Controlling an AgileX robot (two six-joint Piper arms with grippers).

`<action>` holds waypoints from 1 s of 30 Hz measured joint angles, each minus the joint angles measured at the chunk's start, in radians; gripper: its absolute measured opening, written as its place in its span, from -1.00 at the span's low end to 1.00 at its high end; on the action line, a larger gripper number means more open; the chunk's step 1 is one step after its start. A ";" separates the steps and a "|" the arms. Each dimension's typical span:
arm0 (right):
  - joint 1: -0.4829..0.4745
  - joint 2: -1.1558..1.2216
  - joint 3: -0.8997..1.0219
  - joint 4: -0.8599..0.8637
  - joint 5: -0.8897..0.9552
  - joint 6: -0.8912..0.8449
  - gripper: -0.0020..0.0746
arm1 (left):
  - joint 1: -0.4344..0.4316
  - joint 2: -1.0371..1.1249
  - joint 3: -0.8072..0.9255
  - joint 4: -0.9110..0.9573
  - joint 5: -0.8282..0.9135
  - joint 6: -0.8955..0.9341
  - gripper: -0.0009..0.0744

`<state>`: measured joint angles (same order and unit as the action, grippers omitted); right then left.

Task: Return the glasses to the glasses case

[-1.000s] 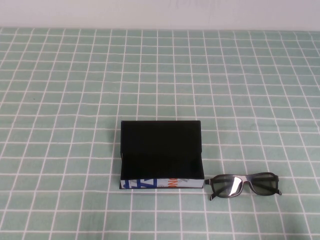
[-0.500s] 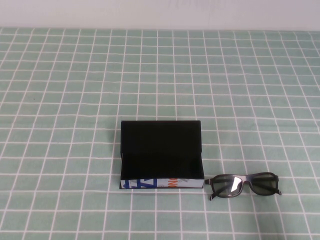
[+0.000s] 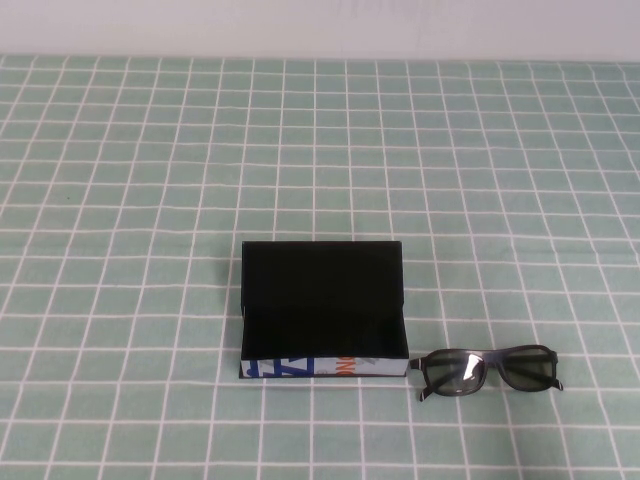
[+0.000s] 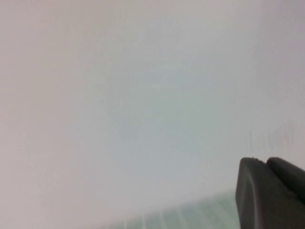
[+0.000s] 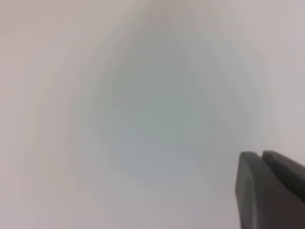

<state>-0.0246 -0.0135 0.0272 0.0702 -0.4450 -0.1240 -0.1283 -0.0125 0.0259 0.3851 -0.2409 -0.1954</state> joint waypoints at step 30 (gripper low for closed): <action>0.000 0.135 -0.514 0.091 -0.377 0.142 -0.98 | 0.000 0.196 -0.509 -0.456 -0.370 0.088 -0.98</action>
<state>-0.0246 0.1220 -0.4867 0.1612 -0.8223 0.0181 -0.1283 0.1839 -0.4836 -0.0704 -0.6108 -0.1069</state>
